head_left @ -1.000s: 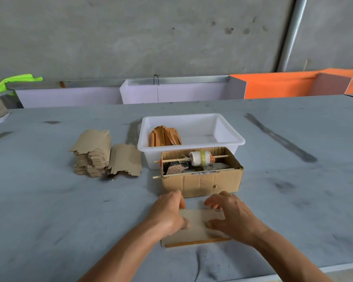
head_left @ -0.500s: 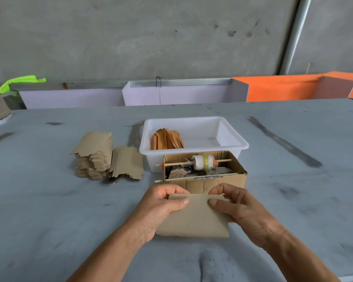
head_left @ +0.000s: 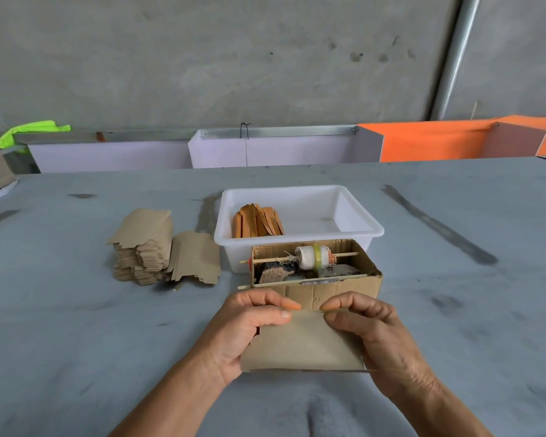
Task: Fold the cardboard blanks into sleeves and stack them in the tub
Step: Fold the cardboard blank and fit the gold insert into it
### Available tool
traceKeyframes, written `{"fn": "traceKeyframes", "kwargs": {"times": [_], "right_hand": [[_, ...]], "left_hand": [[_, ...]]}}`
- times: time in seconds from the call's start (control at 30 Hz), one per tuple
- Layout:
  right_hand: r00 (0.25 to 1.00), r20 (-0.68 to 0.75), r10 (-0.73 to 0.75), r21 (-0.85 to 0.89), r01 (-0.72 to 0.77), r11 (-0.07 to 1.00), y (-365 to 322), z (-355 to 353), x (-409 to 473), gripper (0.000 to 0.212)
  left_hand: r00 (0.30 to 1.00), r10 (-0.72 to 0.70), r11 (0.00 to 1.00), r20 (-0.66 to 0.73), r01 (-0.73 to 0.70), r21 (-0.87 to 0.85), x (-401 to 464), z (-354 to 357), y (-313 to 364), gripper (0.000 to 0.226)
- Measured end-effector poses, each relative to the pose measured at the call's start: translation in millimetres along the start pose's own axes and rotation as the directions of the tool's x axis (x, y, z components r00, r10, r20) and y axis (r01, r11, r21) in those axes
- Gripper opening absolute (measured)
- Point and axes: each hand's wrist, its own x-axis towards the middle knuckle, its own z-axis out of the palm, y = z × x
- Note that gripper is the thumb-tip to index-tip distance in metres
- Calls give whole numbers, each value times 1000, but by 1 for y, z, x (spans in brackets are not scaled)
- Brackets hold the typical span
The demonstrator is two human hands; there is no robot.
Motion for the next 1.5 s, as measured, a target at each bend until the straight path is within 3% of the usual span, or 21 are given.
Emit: {"fn": "traceKeyframes", "kwargs": {"times": [0.1,0.27,0.47,0.57,0.77,0.87,0.97,1.13,1.27,1.5], "right_hand": [[1000,7,0,-10,0,1000,0,1,1,21],[994,53,-96,-125,102,987,-4,3,2,27],[983,121,-141,-250,167,954,-3,7,-1,23],[981,130,-146,-254,175,951,-1,6,-2,22],[988,139,-73,-241,105,965,1,6,-1,20],[989,141,-36,-247,70,966,-7,9,0,2],[989,149,-15,-338,66,939,-11,13,5,21],[978,205,35,-512,77,855,-19,15,12,15],[967,232,108,-544,37,839,-28,12,15,17],[937,290,194,-423,-56,904,-31,5,12,13]], "left_hand": [[1000,8,999,-4,-8,48,1,-4,-1,27],[997,-68,994,34,65,85,0,-4,4,5],[982,-164,957,-93,181,225,10,-2,7,17],[983,-180,937,-48,186,297,11,-2,6,15],[998,-53,843,34,27,537,11,-4,6,9],[1000,6,819,-8,-1,574,11,-3,4,7],[996,69,807,-48,-28,590,9,-3,1,10],[985,170,716,-15,-113,689,9,1,-1,16],[977,211,675,42,-177,716,6,0,1,12],[979,164,747,123,-205,632,0,-3,5,10]]}}
